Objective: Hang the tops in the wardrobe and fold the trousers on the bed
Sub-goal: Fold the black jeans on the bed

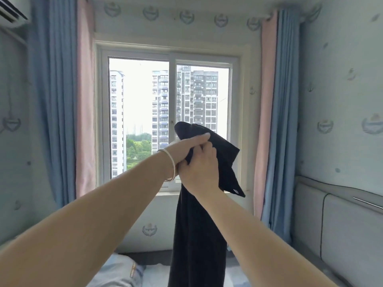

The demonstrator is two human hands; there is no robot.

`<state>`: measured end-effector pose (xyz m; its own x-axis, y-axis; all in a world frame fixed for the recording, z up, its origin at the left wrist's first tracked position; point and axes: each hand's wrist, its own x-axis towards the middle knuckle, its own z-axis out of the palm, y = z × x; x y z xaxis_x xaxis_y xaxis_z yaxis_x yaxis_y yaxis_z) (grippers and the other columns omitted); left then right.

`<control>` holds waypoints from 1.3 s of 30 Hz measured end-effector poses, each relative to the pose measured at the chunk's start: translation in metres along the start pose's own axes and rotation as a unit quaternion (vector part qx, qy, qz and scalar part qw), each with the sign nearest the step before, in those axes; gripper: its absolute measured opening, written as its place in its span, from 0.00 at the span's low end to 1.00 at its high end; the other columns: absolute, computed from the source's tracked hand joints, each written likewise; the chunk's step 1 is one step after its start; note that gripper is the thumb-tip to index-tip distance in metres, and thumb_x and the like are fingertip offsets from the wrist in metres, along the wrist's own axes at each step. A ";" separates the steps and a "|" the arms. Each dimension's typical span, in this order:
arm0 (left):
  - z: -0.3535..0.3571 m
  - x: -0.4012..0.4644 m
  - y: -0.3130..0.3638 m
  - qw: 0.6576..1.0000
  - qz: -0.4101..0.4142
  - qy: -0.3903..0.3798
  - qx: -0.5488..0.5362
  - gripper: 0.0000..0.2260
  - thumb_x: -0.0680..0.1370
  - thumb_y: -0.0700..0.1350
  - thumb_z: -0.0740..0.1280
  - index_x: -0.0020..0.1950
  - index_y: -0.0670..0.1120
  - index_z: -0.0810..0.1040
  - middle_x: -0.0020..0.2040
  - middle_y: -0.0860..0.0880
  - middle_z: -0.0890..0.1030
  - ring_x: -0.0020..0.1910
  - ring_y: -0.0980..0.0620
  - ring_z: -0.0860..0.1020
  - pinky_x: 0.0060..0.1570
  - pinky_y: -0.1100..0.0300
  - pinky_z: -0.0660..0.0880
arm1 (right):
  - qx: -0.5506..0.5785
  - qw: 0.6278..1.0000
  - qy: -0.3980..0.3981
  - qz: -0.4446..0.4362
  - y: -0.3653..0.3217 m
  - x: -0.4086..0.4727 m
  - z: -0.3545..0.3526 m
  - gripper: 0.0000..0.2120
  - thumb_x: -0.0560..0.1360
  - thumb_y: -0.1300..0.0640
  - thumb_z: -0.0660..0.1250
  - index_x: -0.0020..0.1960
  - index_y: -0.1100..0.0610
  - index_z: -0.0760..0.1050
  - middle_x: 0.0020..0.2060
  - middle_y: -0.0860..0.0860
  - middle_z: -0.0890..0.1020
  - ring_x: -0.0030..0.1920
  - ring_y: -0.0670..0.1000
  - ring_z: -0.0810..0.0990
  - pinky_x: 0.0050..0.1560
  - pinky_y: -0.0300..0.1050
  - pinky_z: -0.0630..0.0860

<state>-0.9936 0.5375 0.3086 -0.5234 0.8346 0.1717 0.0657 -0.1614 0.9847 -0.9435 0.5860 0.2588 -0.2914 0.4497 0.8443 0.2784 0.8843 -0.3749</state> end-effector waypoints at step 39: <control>-0.107 -0.022 -0.004 0.997 0.080 -0.015 0.011 0.15 0.79 0.53 0.59 0.57 0.45 0.78 0.56 0.49 0.82 0.52 0.51 0.81 0.58 0.54 0.74 | 0.469 0.761 -0.337 0.294 0.066 0.015 -0.071 0.10 0.71 0.60 0.67 0.52 0.58 0.78 0.45 0.51 0.85 0.44 0.50 0.85 0.44 0.44 0.82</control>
<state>-1.0737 0.4632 0.2980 -0.4799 0.8144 0.3262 0.1639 -0.2821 0.9453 -0.8643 0.6418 0.2738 -0.8605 0.4852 0.1550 -0.1421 0.0637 -0.9878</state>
